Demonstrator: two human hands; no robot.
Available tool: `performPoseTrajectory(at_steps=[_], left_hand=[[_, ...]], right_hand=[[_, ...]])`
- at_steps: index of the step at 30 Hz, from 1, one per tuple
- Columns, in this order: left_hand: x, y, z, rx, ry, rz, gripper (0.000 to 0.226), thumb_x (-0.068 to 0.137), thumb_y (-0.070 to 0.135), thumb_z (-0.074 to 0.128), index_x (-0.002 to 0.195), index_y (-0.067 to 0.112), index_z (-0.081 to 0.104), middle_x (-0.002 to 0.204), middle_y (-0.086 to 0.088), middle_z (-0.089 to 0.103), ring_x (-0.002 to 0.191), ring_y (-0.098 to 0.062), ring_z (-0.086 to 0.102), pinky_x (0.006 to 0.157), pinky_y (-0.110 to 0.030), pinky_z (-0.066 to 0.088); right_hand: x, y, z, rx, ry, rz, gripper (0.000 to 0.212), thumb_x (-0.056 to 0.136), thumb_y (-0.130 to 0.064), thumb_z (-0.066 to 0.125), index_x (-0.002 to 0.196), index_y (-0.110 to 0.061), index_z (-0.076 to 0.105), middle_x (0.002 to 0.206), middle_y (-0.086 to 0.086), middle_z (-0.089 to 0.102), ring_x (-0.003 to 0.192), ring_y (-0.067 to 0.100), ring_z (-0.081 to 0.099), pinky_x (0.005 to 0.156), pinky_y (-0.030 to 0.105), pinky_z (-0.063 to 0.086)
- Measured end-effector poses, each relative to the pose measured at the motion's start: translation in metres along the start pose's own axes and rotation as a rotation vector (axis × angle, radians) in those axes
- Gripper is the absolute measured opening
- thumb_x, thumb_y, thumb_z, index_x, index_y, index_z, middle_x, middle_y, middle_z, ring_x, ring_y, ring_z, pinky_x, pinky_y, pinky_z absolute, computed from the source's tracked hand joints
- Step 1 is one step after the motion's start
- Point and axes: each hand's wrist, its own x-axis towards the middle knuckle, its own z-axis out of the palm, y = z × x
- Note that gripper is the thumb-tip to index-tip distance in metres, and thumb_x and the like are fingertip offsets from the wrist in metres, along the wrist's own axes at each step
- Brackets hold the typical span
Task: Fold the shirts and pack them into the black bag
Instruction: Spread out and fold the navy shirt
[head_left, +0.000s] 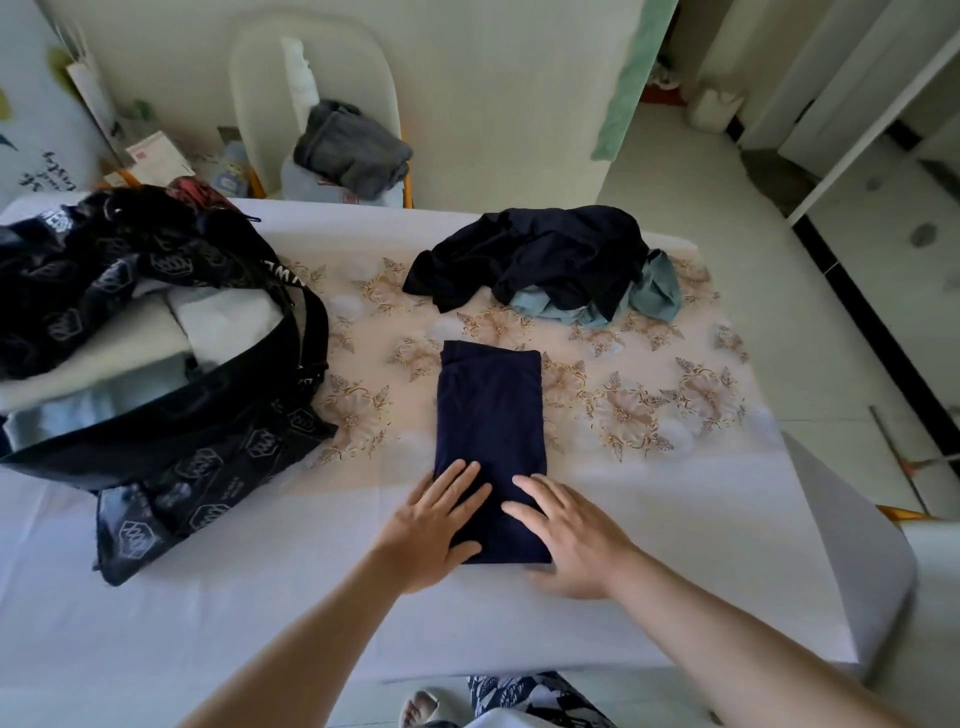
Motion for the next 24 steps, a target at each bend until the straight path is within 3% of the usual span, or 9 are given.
performPoseTrajectory(at_steps=[2,5,7,9,12,14,17,20,24], left_hand=[[-0.006,-0.001,0.003,-0.012,-0.022,-0.047,0.070,0.097,0.059,0.032,0.157,0.024,0.021,0.165,-0.006,0.010,0.152,-0.023,0.006,0.118,-0.042,0.010],[-0.005,0.006,-0.009,-0.015,-0.023,-0.055,0.075,0.096,0.059,0.031,0.158,0.022,0.013,0.166,-0.006,0.001,0.152,-0.021,-0.008,0.122,-0.043,-0.004],[-0.004,0.011,-0.015,-0.030,-0.069,-0.061,0.082,0.093,0.063,0.031,0.158,0.019,0.006,0.165,-0.004,-0.011,0.150,-0.021,-0.018,0.121,-0.042,-0.014],[-0.004,0.015,-0.016,-0.064,0.003,-0.031,0.090,0.087,0.070,0.037,0.157,0.018,0.016,0.166,-0.004,0.002,0.152,-0.022,-0.003,0.123,-0.039,-0.005],[-0.010,0.021,-0.015,-0.114,0.074,0.038,0.095,0.071,0.071,0.051,0.151,0.023,0.033,0.152,0.003,0.037,0.141,-0.019,0.030,0.120,-0.035,0.023],[-0.011,0.018,-0.016,-0.165,0.106,0.000,0.093,0.067,0.063,0.063,0.147,0.025,0.036,0.140,0.006,0.044,0.130,-0.017,0.039,0.112,-0.033,0.035],[-0.008,0.006,-0.023,-0.357,0.208,-0.088,0.061,0.076,0.030,0.069,0.134,0.025,0.050,0.125,0.006,0.053,0.112,-0.021,0.056,0.089,-0.031,0.050],[0.005,-0.002,-0.045,-0.583,0.281,-0.271,0.030,0.089,0.023,0.064,0.118,0.019,0.061,0.107,-0.001,0.067,0.092,-0.027,0.065,0.074,-0.033,0.050],[0.040,-0.014,-0.071,-0.633,0.259,-0.462,0.027,0.097,0.036,0.057,0.117,0.017,0.058,0.094,-0.006,0.068,0.085,-0.029,0.063,0.066,-0.032,0.043]], right_hand=[[-0.004,0.002,0.003,-0.042,-0.044,-0.005,0.080,0.085,-0.053,0.046,0.157,-0.027,0.019,0.166,0.005,0.002,0.153,0.027,0.009,0.122,0.040,0.021],[0.001,-0.002,0.002,-0.151,-0.006,0.000,0.078,0.078,-0.030,0.067,0.150,-0.020,0.039,0.159,0.014,0.031,0.141,0.032,0.041,0.106,0.041,0.047],[0.007,-0.010,0.001,-0.188,0.033,0.013,0.071,0.076,-0.008,0.067,0.144,-0.015,0.048,0.152,0.019,0.041,0.132,0.037,0.051,0.096,0.043,0.053],[0.013,-0.015,-0.002,-0.147,0.079,0.018,0.061,0.081,0.001,0.059,0.140,-0.012,0.051,0.152,0.019,0.042,0.132,0.039,0.050,0.093,0.047,0.054],[0.017,-0.012,-0.014,0.079,0.095,0.094,0.049,0.087,-0.011,0.057,0.136,-0.017,0.056,0.154,0.005,0.043,0.135,0.028,0.048,0.102,0.041,0.046],[0.018,-0.005,-0.025,0.236,0.105,0.170,0.047,0.086,-0.017,0.056,0.133,-0.024,0.059,0.146,-0.005,0.053,0.127,0.021,0.054,0.103,0.033,0.044],[0.018,0.007,-0.042,0.473,0.150,0.321,0.027,0.087,-0.020,0.052,0.109,-0.030,0.066,0.092,-0.014,0.070,0.087,0.018,0.064,0.078,0.031,0.050],[0.024,0.018,-0.047,0.666,0.191,0.434,0.013,0.094,-0.029,0.051,0.086,-0.024,0.060,0.050,-0.012,0.049,0.051,0.011,0.046,0.057,0.033,0.039],[0.040,0.023,-0.047,0.694,0.264,0.543,0.025,0.096,-0.045,0.053,0.077,-0.030,0.052,0.058,-0.008,0.054,0.056,0.009,0.052,0.052,0.027,0.036]])
